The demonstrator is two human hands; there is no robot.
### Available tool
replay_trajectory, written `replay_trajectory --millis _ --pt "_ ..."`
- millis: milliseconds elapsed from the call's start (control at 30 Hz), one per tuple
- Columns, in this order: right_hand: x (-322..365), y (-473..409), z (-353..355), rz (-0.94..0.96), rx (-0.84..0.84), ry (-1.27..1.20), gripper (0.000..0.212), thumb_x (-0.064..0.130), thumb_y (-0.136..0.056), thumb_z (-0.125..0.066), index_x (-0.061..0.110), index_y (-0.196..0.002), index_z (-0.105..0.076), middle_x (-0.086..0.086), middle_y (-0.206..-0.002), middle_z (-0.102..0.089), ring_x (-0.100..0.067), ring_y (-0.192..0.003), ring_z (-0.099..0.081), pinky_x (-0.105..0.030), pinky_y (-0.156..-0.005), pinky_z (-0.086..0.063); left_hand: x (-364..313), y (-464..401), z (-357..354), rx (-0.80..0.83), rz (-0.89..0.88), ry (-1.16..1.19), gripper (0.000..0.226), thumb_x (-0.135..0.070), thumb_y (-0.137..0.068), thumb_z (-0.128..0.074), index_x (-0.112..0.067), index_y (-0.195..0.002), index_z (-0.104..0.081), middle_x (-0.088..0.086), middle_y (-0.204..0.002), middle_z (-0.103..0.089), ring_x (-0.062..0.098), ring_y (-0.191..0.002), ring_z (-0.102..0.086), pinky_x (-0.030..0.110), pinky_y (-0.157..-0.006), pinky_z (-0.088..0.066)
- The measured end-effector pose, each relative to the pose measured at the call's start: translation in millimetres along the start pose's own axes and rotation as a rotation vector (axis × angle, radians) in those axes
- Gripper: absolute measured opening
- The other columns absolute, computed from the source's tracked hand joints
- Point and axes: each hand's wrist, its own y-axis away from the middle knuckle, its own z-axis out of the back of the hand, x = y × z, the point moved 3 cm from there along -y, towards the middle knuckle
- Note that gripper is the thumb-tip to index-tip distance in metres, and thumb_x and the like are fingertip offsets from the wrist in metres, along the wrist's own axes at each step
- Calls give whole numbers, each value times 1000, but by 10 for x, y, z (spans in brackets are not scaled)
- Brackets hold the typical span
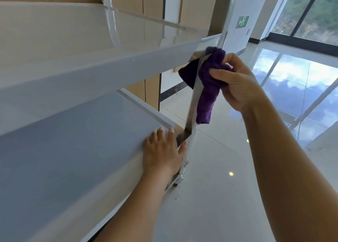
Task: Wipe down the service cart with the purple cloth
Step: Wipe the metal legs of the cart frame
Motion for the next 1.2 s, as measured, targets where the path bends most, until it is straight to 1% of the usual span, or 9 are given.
replay_trajectory --millis 167,333,500,700,900,967,1067,1133,1200 --pt "-122 36 -151 -8 -117 -99 63 -3 -70 -69 8 -126 -43 -9 -103 -60 -20 -88 -64 -31 -77 -53 -9 5 10 4 1 -1 64 -59 -93 -16 -21 -143 -18 13 -151 -20 31 -138 -18 43 -110 -18" --pt "-104 27 -210 -67 -103 51 56 9 -63 -73 17 -112 -47 -4 -103 -58 -19 -94 -61 -29 -77 -54 -29 -9 7 1 7 -2 65 -60 -93 -17 -20 -144 -17 14 -151 -20 31 -138 -17 43 -110 -18" --pt "-254 125 -363 40 -390 202 55 5 -72 -75 18 -114 -42 -2 -107 -56 -12 -92 -59 -12 -62 -49 -18 -8 -14 -7 13 16 65 -60 -92 -19 -21 -144 -15 13 -152 -18 31 -139 -15 43 -111 -17" --pt "-534 225 -466 156 -575 294 64 10 -73 -76 17 -123 -36 -1 -117 -52 -8 -97 -56 -6 -67 -48 7 -6 -10 -39 2 -5 63 -60 -92 -25 -20 -141 -17 12 -150 -22 30 -138 -20 42 -111 -21" --pt "-1135 466 -280 -47 -546 323 59 9 -72 -75 26 -116 -40 19 -97 -52 6 -83 -54 -5 -66 -45 -8 -22 0 -59 23 -12 81 -62 -89 -31 -8 -146 -12 10 -152 -19 27 -139 -18 39 -111 -18" --pt "-1177 437 -176 -150 -466 270 53 4 -69 -77 24 -108 -46 12 -94 -57 0 -82 -58 -12 -67 -49 -15 -12 4 -51 23 -6 86 -61 -87 -37 -6 -146 -9 10 -152 -18 27 -139 -17 39 -111 -17" --pt "-1093 305 -50 -317 -252 180 48 1 -61 -80 14 -100 -56 -4 -93 -64 -21 -90 -63 -33 -80 -53 -11 11 -3 -52 9 -13 88 -59 -84 -43 -5 -145 -10 10 -149 -21 27 -137 -19 39 -109 -20" --pt "-990 242 -37 -360 -166 225 40 0 -61 -79 11 -94 -58 -7 -90 -65 -24 -89 -63 -37 -83 -51 3 19 -6 -54 -2 -32 90 -59 -82 -45 -5 -145 -11 11 -149 -21 28 -136 -20 40 -108 -21" --pt "-850 206 -68 -301 -191 273 34 -3 -66 -76 13 -90 -58 -6 -89 -64 -25 -90 -63 -38 -84 -52 2 21 0 -58 -9 -40 94 -61 -80 -47 -5 -146 -10 12 -149 -21 29 -136 -21 41 -109 -22"
